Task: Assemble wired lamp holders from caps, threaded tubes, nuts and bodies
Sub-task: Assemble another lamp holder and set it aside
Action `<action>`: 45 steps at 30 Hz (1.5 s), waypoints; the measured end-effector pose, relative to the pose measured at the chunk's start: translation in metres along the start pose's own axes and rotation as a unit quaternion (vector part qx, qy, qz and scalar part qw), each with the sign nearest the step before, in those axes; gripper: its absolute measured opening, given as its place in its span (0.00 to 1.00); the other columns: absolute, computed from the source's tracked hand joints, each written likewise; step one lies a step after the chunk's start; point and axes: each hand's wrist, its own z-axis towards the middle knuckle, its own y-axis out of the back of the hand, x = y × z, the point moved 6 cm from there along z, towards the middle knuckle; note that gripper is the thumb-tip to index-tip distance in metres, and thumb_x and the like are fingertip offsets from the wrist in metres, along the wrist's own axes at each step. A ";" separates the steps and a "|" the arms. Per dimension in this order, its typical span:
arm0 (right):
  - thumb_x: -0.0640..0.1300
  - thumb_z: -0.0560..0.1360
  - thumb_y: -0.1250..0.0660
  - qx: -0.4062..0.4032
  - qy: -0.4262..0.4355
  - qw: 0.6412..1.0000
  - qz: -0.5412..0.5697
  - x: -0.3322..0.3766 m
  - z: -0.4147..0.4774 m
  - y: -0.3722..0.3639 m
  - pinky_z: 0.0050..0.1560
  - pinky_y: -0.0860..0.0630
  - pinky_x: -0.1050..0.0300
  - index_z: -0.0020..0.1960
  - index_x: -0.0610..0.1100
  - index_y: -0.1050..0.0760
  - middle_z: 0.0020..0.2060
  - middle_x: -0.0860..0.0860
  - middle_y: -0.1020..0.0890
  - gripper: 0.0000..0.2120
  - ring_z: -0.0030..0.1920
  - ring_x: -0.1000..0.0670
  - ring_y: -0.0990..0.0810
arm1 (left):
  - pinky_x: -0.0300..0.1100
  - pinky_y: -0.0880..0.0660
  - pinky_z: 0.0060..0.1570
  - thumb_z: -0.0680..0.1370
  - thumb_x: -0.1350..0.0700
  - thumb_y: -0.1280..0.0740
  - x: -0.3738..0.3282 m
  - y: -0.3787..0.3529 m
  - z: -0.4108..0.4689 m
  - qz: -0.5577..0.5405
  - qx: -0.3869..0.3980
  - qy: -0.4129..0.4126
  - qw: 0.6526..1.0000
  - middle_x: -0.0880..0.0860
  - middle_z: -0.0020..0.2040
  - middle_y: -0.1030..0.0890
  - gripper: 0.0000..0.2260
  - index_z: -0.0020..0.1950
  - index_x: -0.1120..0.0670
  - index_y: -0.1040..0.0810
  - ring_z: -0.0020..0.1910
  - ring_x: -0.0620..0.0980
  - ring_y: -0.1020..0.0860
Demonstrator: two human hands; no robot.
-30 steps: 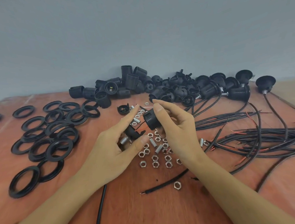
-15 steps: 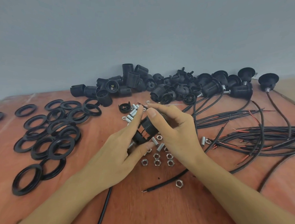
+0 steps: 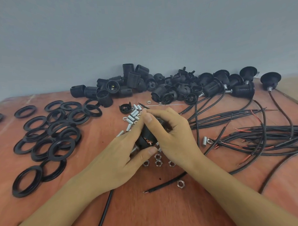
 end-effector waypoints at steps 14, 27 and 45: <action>0.54 0.81 0.40 0.125 -0.190 0.961 0.159 -0.022 0.004 -0.004 0.25 0.44 0.61 0.43 0.43 0.30 0.21 0.50 0.35 0.16 0.20 0.52 0.41 | 0.34 0.32 0.21 0.78 0.46 0.36 0.012 0.012 0.003 -0.299 -0.080 0.092 0.946 0.52 0.34 0.17 0.10 0.48 0.43 0.14 0.23 0.46 0.26; 0.60 0.80 0.45 0.107 -0.289 0.944 0.115 -0.026 -0.005 -0.007 0.21 0.43 0.66 0.34 0.47 0.33 0.20 0.55 0.40 0.22 0.19 0.56 0.42 | 0.36 0.29 0.23 0.78 0.52 0.37 0.009 0.008 0.004 -0.300 -0.024 0.093 0.949 0.51 0.30 0.22 0.11 0.43 0.45 0.16 0.22 0.46 0.27; 0.59 0.80 0.44 0.059 -0.238 0.969 -0.014 -0.030 -0.006 -0.006 0.19 0.41 0.68 0.39 0.46 0.34 0.20 0.58 0.36 0.19 0.19 0.58 0.38 | 0.31 0.34 0.24 0.75 0.43 0.34 0.013 0.004 0.000 -0.161 -0.057 0.099 0.980 0.46 0.22 0.28 0.08 0.45 0.43 0.16 0.19 0.40 0.31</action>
